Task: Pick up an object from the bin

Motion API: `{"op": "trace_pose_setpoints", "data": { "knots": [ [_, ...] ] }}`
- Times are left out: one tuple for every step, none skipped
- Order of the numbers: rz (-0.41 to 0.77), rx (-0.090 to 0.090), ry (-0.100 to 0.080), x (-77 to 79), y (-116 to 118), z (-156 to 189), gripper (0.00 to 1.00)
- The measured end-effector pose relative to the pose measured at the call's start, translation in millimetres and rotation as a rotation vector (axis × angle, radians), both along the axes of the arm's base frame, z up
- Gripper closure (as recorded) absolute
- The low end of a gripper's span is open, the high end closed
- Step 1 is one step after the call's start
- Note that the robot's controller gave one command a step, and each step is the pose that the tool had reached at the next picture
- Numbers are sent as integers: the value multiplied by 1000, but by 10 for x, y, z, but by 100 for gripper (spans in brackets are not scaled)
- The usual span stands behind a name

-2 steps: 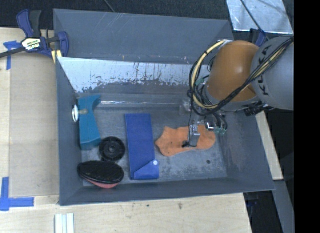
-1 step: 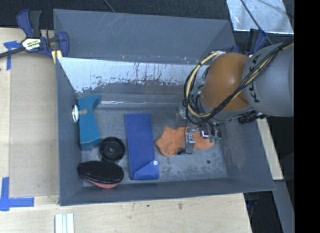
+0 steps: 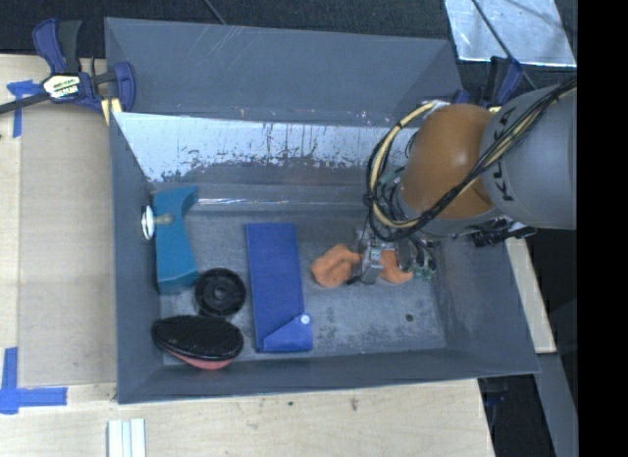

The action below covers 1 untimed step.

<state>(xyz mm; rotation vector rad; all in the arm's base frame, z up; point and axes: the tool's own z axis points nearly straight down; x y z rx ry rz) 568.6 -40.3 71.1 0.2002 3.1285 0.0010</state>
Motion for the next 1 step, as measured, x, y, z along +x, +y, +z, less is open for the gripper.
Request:
{"op": "trace_pose_setpoints", "data": {
  "knots": [
    [0,0,0,0,0,-1,100]
  ]
}}
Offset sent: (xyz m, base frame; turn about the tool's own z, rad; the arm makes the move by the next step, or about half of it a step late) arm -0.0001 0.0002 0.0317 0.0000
